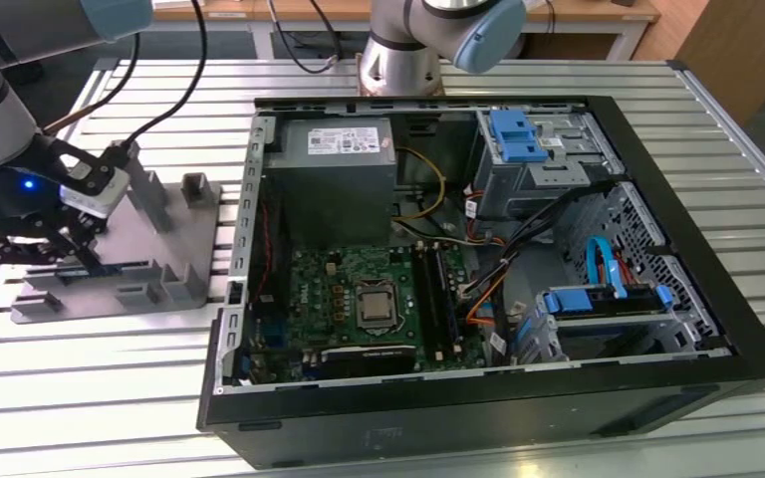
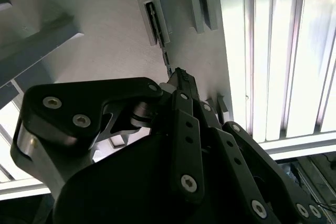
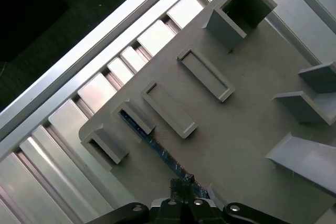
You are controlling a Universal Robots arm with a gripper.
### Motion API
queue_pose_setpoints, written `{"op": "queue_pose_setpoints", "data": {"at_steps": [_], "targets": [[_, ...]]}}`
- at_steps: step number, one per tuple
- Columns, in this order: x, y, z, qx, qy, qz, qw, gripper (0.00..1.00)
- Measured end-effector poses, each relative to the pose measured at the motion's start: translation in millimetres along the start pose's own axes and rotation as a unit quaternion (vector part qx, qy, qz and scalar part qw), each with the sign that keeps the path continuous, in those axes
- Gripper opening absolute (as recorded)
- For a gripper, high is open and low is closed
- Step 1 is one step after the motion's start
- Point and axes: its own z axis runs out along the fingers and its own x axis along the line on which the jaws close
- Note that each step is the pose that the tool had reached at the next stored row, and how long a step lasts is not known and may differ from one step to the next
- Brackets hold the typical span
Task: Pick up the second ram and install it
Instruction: 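Pick up the second ram and move it above second insertion slot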
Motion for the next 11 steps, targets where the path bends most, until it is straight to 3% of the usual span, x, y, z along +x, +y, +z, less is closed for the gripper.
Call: {"op": "queue_pose_setpoints", "data": {"at_steps": [11], "targets": [[0.0,0.0,0.0,0.0004,0.0003,-0.026,0.9997,0.10]]}}
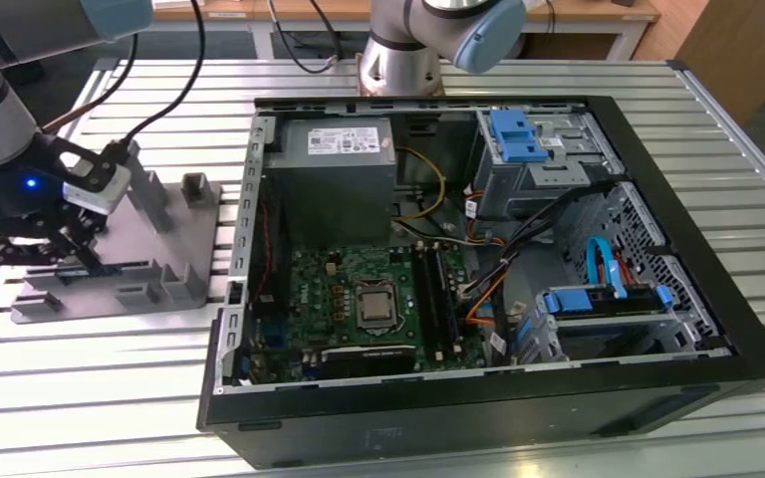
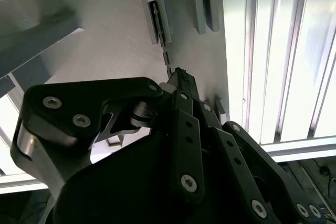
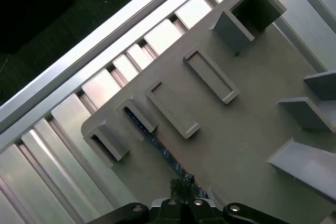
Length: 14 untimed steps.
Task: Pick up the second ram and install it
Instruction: 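Pick up the second ram and move it above second insertion slot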
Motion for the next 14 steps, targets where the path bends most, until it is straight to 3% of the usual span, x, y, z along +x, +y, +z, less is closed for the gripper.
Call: {"op": "queue_pose_setpoints", "data": {"at_steps": [8,11,14], "targets": [[0.0,0.0,0.0,0.0006,0.0006,-0.041,0.9992,0.10],[0.0,0.0,0.1,0.0010,0.0009,-0.065,0.9979,0.10],[0.0,0.0,0.1,0.0014,0.0014,-0.092,0.9957,0.10]]}}
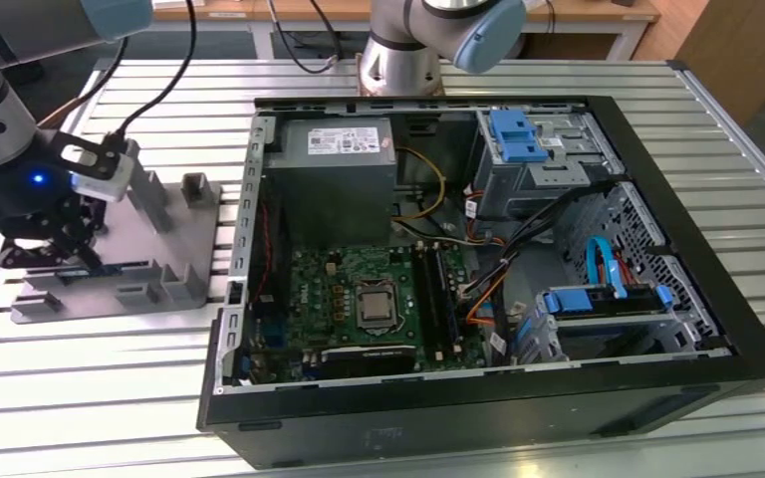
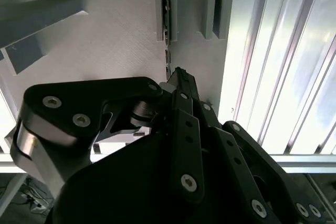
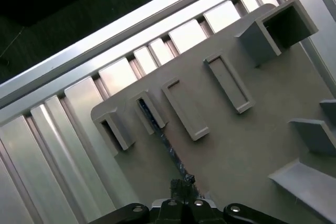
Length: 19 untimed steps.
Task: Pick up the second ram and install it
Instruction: 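Pick up the second ram and move it above second insertion slot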
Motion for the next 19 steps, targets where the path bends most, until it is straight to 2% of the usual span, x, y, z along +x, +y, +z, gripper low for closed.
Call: {"op": "queue_pose_setpoints", "data": {"at_steps": [5,9,14,19], "targets": [[0.0,0.0,0.1,0.0007,0.0006,-0.045,0.9990,0.10],[0.0,0.0,0.2,0.0013,0.0012,-0.082,0.9967,0.10],[0.0,0.0,0.3,0.0020,0.0018,-0.125,0.9921,0.10],[0.0,0.0,0.3,0.0026,0.0024,-0.165,0.9863,0.10]]}}
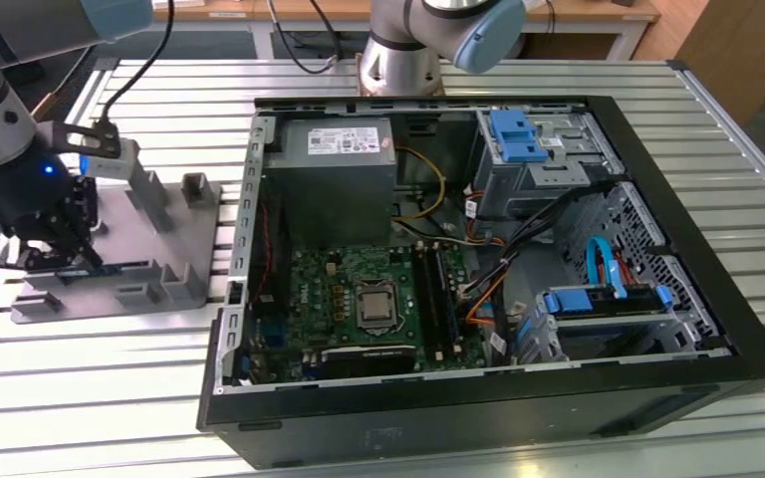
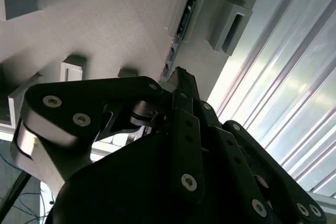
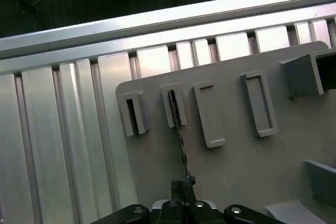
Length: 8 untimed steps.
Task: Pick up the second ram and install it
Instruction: 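Pick up the second ram and move it above second insertion slot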
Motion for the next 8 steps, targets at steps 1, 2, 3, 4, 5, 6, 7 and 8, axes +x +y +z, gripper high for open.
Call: {"op": "queue_pose_setpoints", "data": {"at_steps": [1,2,3,4,5,6,7,8], "targets": [[0.0,0.0,0.0,0.0001,0.0001,-0.008,1.0000,0.10],[0.0,0.0,0.0,0.0002,0.0002,-0.015,0.9999,0.10],[0.0,0.0,0.0,0.0003,0.0003,-0.022,0.9998,0.10],[0.0,0.0,0.0,0.0004,0.0004,-0.029,0.9996,0.10],[0.0,0.0,0.0,0.0006,0.0005,-0.036,0.9993,0.10],[0.0,0.0,0.0,0.0006,0.0007,-0.043,0.9991,0.10],[0.0,0.0,0.0,0.0008,0.0007,-0.050,0.9988,0.10],[0.0,0.0,0.0,0.0009,0.0008,-0.057,0.9984,0.10]]}}
